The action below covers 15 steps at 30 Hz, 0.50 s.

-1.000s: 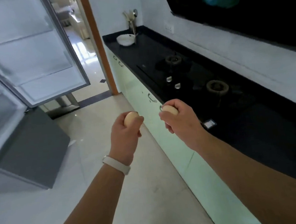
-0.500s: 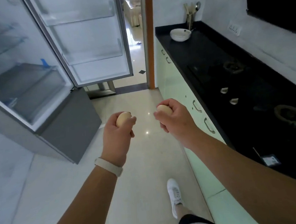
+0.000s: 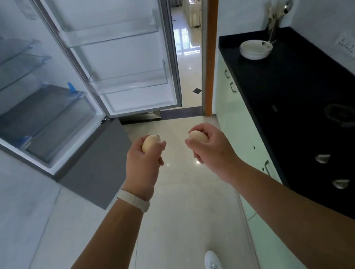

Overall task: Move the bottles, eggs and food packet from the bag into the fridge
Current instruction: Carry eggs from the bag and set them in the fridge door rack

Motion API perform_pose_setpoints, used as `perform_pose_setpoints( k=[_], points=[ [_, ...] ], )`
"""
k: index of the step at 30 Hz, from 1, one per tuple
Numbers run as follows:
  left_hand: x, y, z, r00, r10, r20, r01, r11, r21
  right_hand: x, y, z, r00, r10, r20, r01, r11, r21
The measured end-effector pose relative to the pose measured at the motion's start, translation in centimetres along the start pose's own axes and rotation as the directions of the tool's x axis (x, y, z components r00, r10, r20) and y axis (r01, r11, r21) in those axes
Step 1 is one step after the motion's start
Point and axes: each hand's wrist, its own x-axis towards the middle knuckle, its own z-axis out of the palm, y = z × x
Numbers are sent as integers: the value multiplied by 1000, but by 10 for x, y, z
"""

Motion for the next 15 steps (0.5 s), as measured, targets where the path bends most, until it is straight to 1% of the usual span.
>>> perform_pose_setpoints(
  k=[6, 9, 15],
  points=[
    [45, 5, 14, 997, -22, -78, 22, 1000, 1, 67, -3, -4, 998, -2, 57, -1, 999, 53],
    [63, 7, 10, 992, -14, -124, 15, 1000, 9, 87, -3, 4, 995, -7, 97, 3, 999, 40],
    [101, 5, -2, 989, 5, -146, -3, 1000, 11, 129, -3, 26, 991, 3, 132, -9, 999, 45]
  ],
)
